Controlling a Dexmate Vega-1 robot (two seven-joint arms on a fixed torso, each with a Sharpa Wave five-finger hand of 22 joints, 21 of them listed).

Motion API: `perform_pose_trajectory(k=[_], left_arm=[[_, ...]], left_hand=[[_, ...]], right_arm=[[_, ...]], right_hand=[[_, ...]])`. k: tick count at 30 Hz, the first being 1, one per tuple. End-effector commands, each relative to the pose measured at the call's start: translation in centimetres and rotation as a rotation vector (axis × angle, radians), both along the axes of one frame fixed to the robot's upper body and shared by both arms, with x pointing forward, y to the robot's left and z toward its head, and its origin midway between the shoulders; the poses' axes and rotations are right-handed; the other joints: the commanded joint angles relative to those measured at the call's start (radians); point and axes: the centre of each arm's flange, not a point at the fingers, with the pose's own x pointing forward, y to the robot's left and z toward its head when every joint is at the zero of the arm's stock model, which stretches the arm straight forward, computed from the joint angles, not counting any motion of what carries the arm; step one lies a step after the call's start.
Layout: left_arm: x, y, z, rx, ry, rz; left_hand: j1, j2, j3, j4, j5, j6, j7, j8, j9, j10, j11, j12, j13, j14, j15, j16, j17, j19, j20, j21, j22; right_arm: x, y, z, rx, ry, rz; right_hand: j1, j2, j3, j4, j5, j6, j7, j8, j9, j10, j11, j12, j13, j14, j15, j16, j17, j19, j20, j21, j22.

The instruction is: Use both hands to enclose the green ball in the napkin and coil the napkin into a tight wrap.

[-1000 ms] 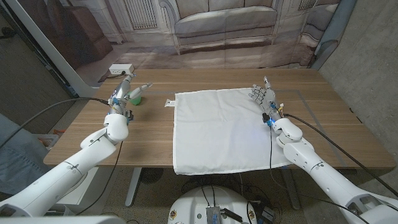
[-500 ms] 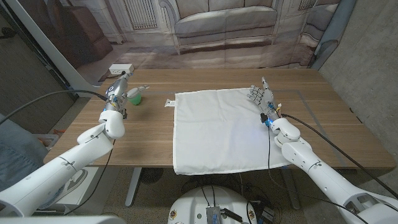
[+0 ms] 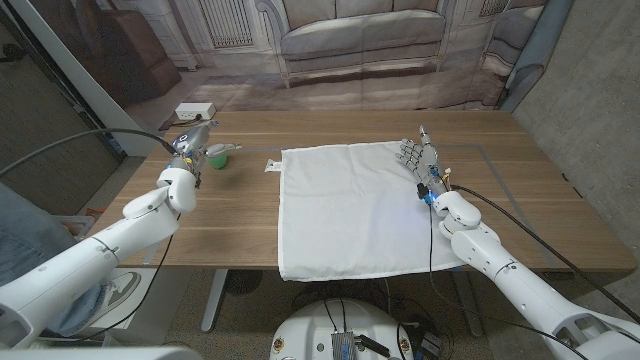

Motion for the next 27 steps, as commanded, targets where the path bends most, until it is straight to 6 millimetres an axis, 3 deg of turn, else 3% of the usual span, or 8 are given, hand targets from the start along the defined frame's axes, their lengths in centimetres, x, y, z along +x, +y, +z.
perform_pose_trajectory(k=[1,11,21,27], left_arm=[[1.0,1.1,1.5,0.081,0.136,0.094],[2.0,2.5,2.6,0.122,0.202,0.147],[3.4,2.4,4.4,0.203,0.271,0.183],[4.1,2.5,4.8,0.220,0.296,0.192]], left_hand=[[0.021,-0.004,-0.002,-0.009,0.008,0.012,-0.002,0.001,0.006,0.011,-0.002,0.003,0.003,0.015,-0.007,0.000,0.001,0.023,-0.003,0.009,0.002],[0.034,-0.013,-0.005,-0.009,0.013,0.015,-0.006,-0.002,0.006,0.011,-0.006,-0.002,0.004,0.016,-0.008,-0.004,0.002,0.021,0.003,0.005,0.001],[0.050,-0.029,-0.013,-0.002,0.020,0.048,-0.026,0.003,0.007,0.047,-0.021,0.000,0.005,0.048,-0.029,-0.001,0.001,0.045,-0.014,0.006,0.000],[0.062,-0.032,-0.014,0.000,0.024,0.046,-0.025,-0.002,0.008,0.044,-0.021,-0.009,0.005,0.049,-0.030,-0.007,0.001,0.082,0.007,0.016,-0.001]], right_arm=[[0.0,0.3,-0.3,0.008,0.017,0.001],[0.4,0.4,-0.6,0.003,0.049,0.004],[0.5,0.8,-0.4,-0.014,0.061,0.008],[0.4,0.8,-0.5,-0.014,0.072,0.005]], right_hand=[[0.010,0.004,-0.001,-0.005,0.000,0.009,0.018,0.006,0.002,0.008,0.000,-0.004,0.005,0.005,0.004,0.006,0.004,0.011,-0.002,-0.001,0.004],[0.011,0.006,0.000,-0.006,-0.001,0.010,0.017,0.005,0.002,0.009,0.001,-0.006,0.006,0.008,0.003,0.007,0.004,0.013,-0.003,-0.003,0.004],[0.012,0.007,0.000,-0.006,-0.001,0.009,0.016,0.005,0.002,0.003,0.001,-0.011,0.006,0.008,0.004,0.006,0.004,0.015,-0.001,-0.004,0.004],[0.012,0.008,0.000,-0.007,-0.002,0.008,0.016,0.004,0.002,0.003,0.002,-0.012,0.006,0.008,0.005,0.006,0.004,0.015,-0.001,-0.006,0.004]])
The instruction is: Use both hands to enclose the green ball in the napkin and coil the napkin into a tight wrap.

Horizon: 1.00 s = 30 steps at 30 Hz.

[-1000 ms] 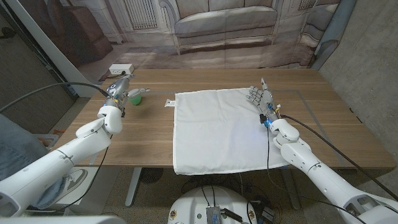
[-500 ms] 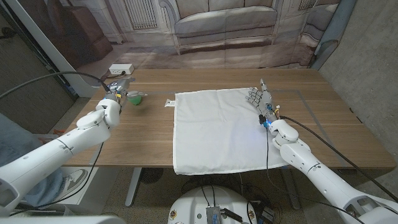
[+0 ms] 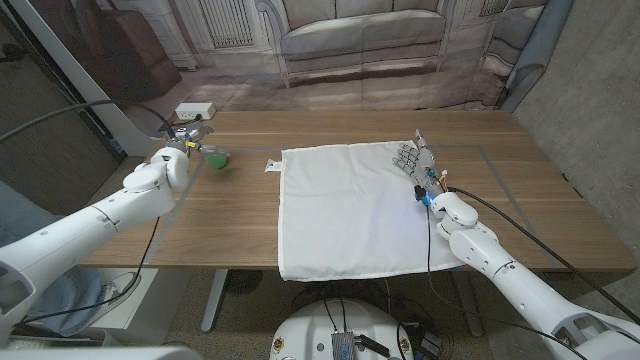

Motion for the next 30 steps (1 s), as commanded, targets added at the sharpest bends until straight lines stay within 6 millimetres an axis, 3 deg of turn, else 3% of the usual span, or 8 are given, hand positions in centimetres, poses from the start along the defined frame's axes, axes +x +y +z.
perform_pose_trajectory(k=[1,10,19,30], left_arm=[[1.6,0.5,1.8,0.058,0.068,0.043],[2.7,0.0,2.5,0.127,0.161,0.095],[3.2,-0.3,2.9,0.163,0.215,0.117],[4.0,0.0,1.8,0.155,0.218,0.113]], left_hand=[[0.021,-0.001,-0.005,0.000,0.011,0.006,0.002,-0.003,0.003,0.008,0.001,-0.006,0.005,0.019,-0.029,-0.005,0.001,0.046,0.016,0.015,0.002],[0.076,0.009,0.006,-0.005,0.020,0.000,0.026,-0.014,0.005,0.010,0.020,-0.016,0.007,0.036,-0.025,-0.008,0.003,0.113,0.029,0.030,0.000],[0.086,0.002,-0.003,0.008,0.021,0.058,-0.013,0.000,0.006,0.061,-0.017,-0.007,0.009,0.066,-0.046,-0.005,0.005,0.116,0.024,0.019,0.000],[0.083,0.002,-0.010,0.018,0.022,0.032,-0.011,-0.016,0.007,0.041,-0.012,-0.023,0.010,0.054,-0.042,-0.014,0.006,0.112,0.033,0.010,0.000]], right_arm=[[0.0,0.1,-0.1,-0.007,0.024,-0.004],[0.1,0.5,0.2,-0.018,0.024,0.003],[-0.1,0.6,0.2,-0.015,0.019,0.001],[-0.4,0.7,0.1,-0.020,0.025,-0.005]], right_hand=[[0.008,0.004,0.000,-0.007,-0.002,0.005,0.020,0.004,0.003,0.003,0.002,-0.005,0.002,0.008,0.005,0.006,0.004,0.007,0.001,-0.006,0.004],[0.008,0.005,0.000,-0.007,-0.002,0.004,0.021,0.003,0.003,0.003,0.002,-0.007,0.002,0.008,0.007,0.006,0.004,0.007,0.001,-0.007,0.004],[0.008,0.006,0.000,-0.008,-0.003,0.004,0.019,0.003,0.003,0.002,0.003,-0.009,0.002,0.008,0.007,0.005,0.004,0.008,0.002,-0.009,0.004],[0.009,0.007,0.000,-0.008,-0.003,0.003,0.019,0.003,0.003,0.002,0.001,-0.012,0.002,0.008,0.006,0.005,0.004,0.009,0.002,-0.012,0.005]])
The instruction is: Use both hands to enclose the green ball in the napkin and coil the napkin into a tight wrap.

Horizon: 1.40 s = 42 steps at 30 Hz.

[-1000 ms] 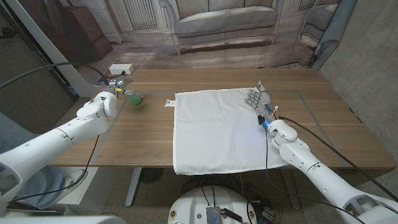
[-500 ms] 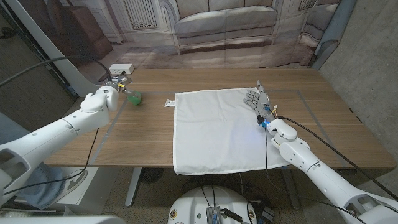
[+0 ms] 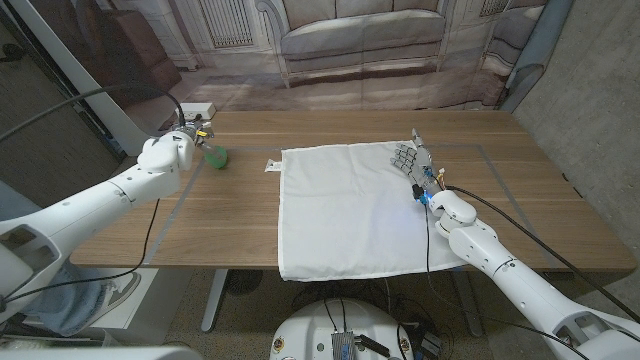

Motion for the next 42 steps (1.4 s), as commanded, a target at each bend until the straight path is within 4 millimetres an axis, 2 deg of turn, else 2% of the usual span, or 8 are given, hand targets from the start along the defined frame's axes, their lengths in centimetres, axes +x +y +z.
perform_pose_trajectory(k=[1,12,23,26,30,34,40,42], left_arm=[[0.9,0.2,-0.8,0.002,0.025,0.004],[2.3,-0.1,-2.5,-0.032,0.040,-0.034],[3.3,-0.4,-3.7,-0.054,0.033,-0.053],[3.4,-0.4,-3.7,-0.063,0.017,-0.050],[3.3,-0.1,-3.6,-0.083,-0.002,-0.046],[3.1,0.1,-3.6,-0.103,-0.012,-0.048],[3.0,0.0,-4.0,-0.136,-0.020,-0.058],[2.9,-0.1,-4.0,-0.142,-0.021,-0.061]], left_hand=[[-0.005,0.001,0.002,0.006,0.007,-0.006,0.002,-0.004,0.002,-0.004,-0.003,-0.004,0.005,0.001,-0.039,-0.002,0.003,-0.002,0.004,-0.005,0.000],[-0.008,0.007,0.000,0.013,0.008,-0.006,-0.002,-0.007,0.002,-0.008,-0.006,-0.009,0.006,-0.003,-0.039,-0.004,0.005,-0.014,0.013,-0.014,0.001],[0.011,0.022,0.006,0.012,0.012,0.016,0.003,-0.002,0.003,0.015,-0.008,-0.005,0.006,0.013,-0.043,-0.001,0.004,0.003,0.001,-0.014,0.001],[0.065,0.065,0.033,0.001,0.015,0.031,0.009,-0.002,0.003,0.024,-0.003,-0.008,0.006,0.030,-0.040,0.001,0.004,0.029,-0.006,-0.010,0.002],[0.181,0.117,0.083,-0.024,0.006,0.056,0.021,0.000,0.006,0.053,0.005,-0.006,0.008,0.075,-0.046,0.006,0.002,0.079,-0.010,-0.001,0.002],[0.276,0.143,0.122,-0.034,-0.011,0.076,0.025,0.000,0.008,0.081,0.006,-0.004,0.009,0.133,-0.065,0.012,0.002,0.142,-0.022,0.016,0.002],[0.372,0.159,0.163,-0.036,-0.039,0.123,0.028,0.010,0.010,0.119,-0.004,-0.001,0.011,0.180,-0.071,0.014,0.005,0.233,-0.019,0.044,0.002],[0.398,0.157,0.173,-0.035,-0.052,0.152,0.023,0.018,0.011,0.151,-0.008,0.006,0.011,0.204,-0.078,0.017,0.006,0.257,-0.028,0.051,0.002]], right_arm=[[-0.2,0.2,-0.1,-0.011,0.002,-0.003],[-0.4,0.4,-0.3,-0.020,0.012,-0.005],[-0.6,0.7,-0.3,-0.024,0.024,-0.012],[-0.6,0.8,-0.4,-0.025,0.026,-0.016],[-0.6,0.8,-0.5,-0.022,0.035,-0.020],[-0.6,0.9,-0.5,-0.026,0.039,-0.019],[-0.7,0.9,-0.3,-0.038,0.038,-0.016],[-0.7,0.9,-0.2,-0.042,0.036,-0.015]], right_hand=[[0.005,0.003,0.000,-0.008,-0.003,0.003,0.019,0.003,0.003,0.002,0.001,-0.004,0.001,0.001,0.003,0.005,0.004,0.009,0.002,-0.002,0.005],[0.005,0.003,0.000,-0.009,-0.004,0.005,0.019,0.003,0.003,0.005,0.003,-0.005,0.002,0.003,0.003,0.006,0.004,0.011,0.003,-0.004,0.005],[0.006,0.004,0.000,-0.010,-0.004,0.005,0.018,0.003,0.003,0.004,0.002,-0.008,0.002,0.005,0.003,0.006,0.005,0.013,0.004,-0.006,0.005],[0.007,0.005,0.000,-0.011,-0.004,0.005,0.019,0.003,0.003,0.002,0.002,-0.010,0.002,0.002,0.004,0.005,0.005,0.012,0.002,-0.007,0.005],[0.009,0.006,0.001,-0.012,-0.004,0.005,0.018,0.003,0.003,0.000,0.004,-0.011,0.002,0.001,0.004,0.004,0.004,0.009,0.003,-0.009,0.005],[0.011,0.007,0.002,-0.013,-0.004,0.004,0.018,0.002,0.003,-0.001,0.003,-0.013,0.002,0.000,0.005,0.004,0.004,0.008,0.002,-0.011,0.005],[0.013,0.009,0.004,-0.014,-0.004,0.005,0.018,0.003,0.003,-0.003,0.003,-0.014,0.002,-0.003,0.004,0.002,0.004,0.008,0.002,-0.012,0.005],[0.014,0.009,0.004,-0.015,-0.004,0.004,0.018,0.002,0.003,-0.003,0.003,-0.015,0.002,-0.003,0.004,0.002,0.004,0.008,0.001,-0.013,0.005]])
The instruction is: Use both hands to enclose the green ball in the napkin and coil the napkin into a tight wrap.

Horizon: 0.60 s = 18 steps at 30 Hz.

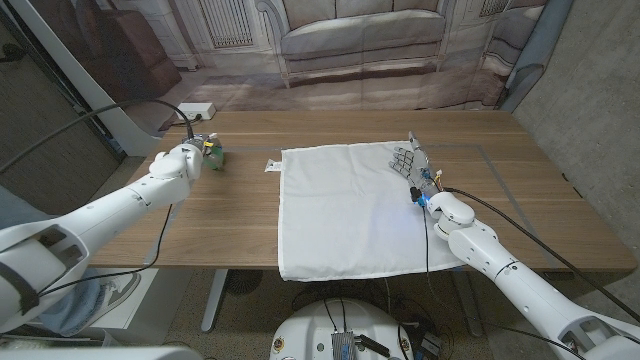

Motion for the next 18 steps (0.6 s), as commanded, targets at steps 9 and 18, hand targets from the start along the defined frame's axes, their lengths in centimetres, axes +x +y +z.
perform_pose_trajectory(k=[9,18], left_arm=[[-2.0,-1.9,0.8,-0.005,-0.022,0.006],[-4.2,-3.7,1.7,0.002,-0.070,-0.049]], left_hand=[[0.090,0.046,0.040,0.020,-0.031,0.063,0.000,0.017,0.006,0.059,-0.013,0.012,0.003,0.055,-0.076,0.009,0.010,0.057,-0.008,0.018,0.002],[0.075,0.050,0.038,0.036,-0.044,0.075,-0.012,0.017,0.006,0.066,-0.018,0.009,0.003,0.047,-0.078,0.001,0.011,0.036,-0.013,0.008,0.003]], right_arm=[[0.0,-0.4,0.1,-0.009,0.001,0.006],[0.2,-0.9,-0.3,0.010,0.008,0.007]], right_hand=[[0.012,0.006,0.005,-0.008,-0.005,0.004,0.019,0.002,0.003,-0.003,0.004,-0.003,0.003,-0.003,0.005,0.003,0.004,0.005,-0.003,-0.004,0.005],[0.016,0.008,0.007,-0.010,-0.005,0.004,0.018,0.002,0.003,-0.002,0.005,-0.004,0.003,-0.002,0.006,0.003,0.004,0.007,-0.001,-0.005,0.005]])
